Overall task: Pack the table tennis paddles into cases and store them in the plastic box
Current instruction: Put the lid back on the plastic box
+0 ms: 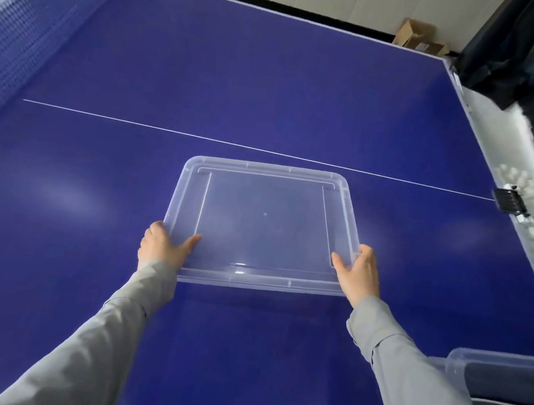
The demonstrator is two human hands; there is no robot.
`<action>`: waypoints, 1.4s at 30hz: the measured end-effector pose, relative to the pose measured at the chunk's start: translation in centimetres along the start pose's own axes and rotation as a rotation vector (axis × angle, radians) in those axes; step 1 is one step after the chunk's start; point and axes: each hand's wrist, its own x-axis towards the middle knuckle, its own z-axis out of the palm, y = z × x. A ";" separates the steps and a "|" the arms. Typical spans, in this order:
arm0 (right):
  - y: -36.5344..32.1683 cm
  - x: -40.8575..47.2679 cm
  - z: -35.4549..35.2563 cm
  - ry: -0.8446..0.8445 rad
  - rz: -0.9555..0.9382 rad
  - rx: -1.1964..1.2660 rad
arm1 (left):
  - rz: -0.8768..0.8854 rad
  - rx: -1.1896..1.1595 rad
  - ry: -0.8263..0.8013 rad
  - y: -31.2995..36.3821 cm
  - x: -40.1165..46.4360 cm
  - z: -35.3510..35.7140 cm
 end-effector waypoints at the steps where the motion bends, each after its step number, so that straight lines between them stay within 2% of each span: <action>1: -0.3 -0.2 -0.7 0.009 -0.013 0.001 | -0.009 -0.032 -0.015 0.0 -0.5 -0.4; 9: -1.3 -3.8 -7.6 0.133 -0.136 0.071 | -0.035 -0.279 -0.004 0.6 -5.9 -4.2; 15: 2.0 -7.4 -14.7 0.252 -0.168 0.101 | 0.038 -0.420 -0.051 3.0 -13.3 -5.7; 23: 12.1 -10.2 -23.2 0.330 -0.134 0.152 | 0.174 -0.424 -0.038 8.0 -25.3 -1.9; 30: 22.9 -10.5 -30.3 0.328 -0.114 0.175 | 0.189 -0.411 -0.026 11.3 -35.8 5.1; 34: 29.2 -10.2 -34.4 0.343 -0.107 0.152 | 0.212 -0.328 -0.014 13.1 -41.6 9.7; 42: 37.5 -11.6 -37.3 0.288 -0.108 0.124 | 0.235 -0.237 0.011 13.5 -49.2 14.1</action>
